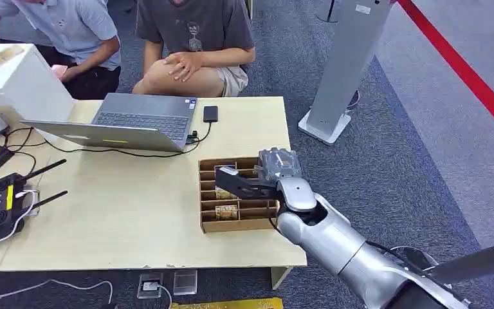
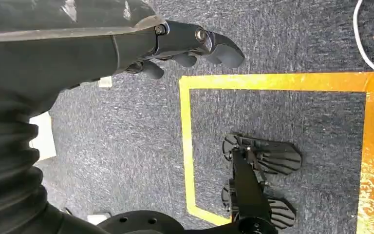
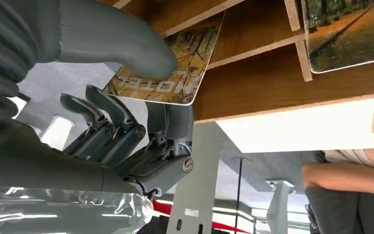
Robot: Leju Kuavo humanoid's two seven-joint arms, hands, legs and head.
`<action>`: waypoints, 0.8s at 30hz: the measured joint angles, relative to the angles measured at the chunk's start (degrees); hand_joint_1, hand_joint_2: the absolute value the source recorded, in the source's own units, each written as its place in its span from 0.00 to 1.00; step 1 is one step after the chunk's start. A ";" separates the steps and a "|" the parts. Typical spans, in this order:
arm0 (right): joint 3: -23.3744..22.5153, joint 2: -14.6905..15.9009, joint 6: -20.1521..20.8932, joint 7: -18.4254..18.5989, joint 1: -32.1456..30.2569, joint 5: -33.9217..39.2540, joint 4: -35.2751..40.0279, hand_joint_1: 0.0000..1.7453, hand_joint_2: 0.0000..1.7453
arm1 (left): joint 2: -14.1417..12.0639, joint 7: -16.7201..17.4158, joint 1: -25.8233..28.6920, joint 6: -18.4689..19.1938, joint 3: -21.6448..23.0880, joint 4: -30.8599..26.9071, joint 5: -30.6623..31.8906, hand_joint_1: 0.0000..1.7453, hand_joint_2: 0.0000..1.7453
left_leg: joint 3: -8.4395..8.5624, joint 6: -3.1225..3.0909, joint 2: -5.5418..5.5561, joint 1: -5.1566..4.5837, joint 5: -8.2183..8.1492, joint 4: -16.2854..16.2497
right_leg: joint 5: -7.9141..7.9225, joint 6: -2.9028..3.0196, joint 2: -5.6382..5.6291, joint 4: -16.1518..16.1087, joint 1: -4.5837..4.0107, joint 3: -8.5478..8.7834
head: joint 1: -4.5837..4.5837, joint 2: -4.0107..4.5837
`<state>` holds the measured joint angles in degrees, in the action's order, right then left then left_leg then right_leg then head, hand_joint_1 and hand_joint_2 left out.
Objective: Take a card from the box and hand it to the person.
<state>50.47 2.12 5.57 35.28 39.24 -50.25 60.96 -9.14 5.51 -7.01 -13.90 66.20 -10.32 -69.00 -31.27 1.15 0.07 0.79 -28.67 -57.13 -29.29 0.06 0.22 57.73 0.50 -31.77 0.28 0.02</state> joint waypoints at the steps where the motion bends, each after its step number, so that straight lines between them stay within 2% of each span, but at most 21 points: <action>1: 0.00 0.00 -0.04 -0.07 0.00 0.00 0.02 1.00 1.00 | 0.00 0.07 0.00 -0.15 -0.02 0.00 -0.13 0.00 1.00 | 0.00 0.00 0.00 0.00 0.00 0.00 | 0.00 0.00 0.00 0.00 0.00 0.00 | -0.02 0.00; 10: -0.44 0.35 -1.01 -0.68 -0.12 0.92 3.22 1.00 1.00 | 0.00 0.24 0.04 -0.48 -0.42 0.00 -0.81 0.00 1.00 | -0.01 0.00 0.00 0.00 0.00 0.00 | 0.00 0.00 0.00 0.00 0.00 -0.03 | -0.02 0.00; 19: -4.15 4.09 -0.79 2.06 1.70 5.99 18.63 1.00 1.00 | 0.00 -0.20 0.33 -0.55 -1.22 0.00 -1.84 0.00 1.00 | -0.01 0.00 0.00 0.00 0.00 -0.02 | 0.00 0.00 0.00 0.00 0.00 -0.03 | 0.04 0.00; 24: -5.57 5.60 -0.94 2.47 2.25 7.56 24.57 1.00 1.00 | 0.00 -0.57 0.38 -0.57 -1.46 0.00 -2.12 0.00 1.00 | -0.02 0.00 0.00 0.00 0.00 -0.02 | 0.00 0.00 0.00 0.00 0.00 -0.03 | -0.02 0.00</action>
<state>44.89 7.72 4.63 37.75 41.49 -42.69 85.53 -9.14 4.94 -6.64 -14.47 64.74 -10.32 -71.12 -31.29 1.15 0.06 0.79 -28.67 -57.15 -29.29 0.06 0.22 57.72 0.50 -31.80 0.26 0.02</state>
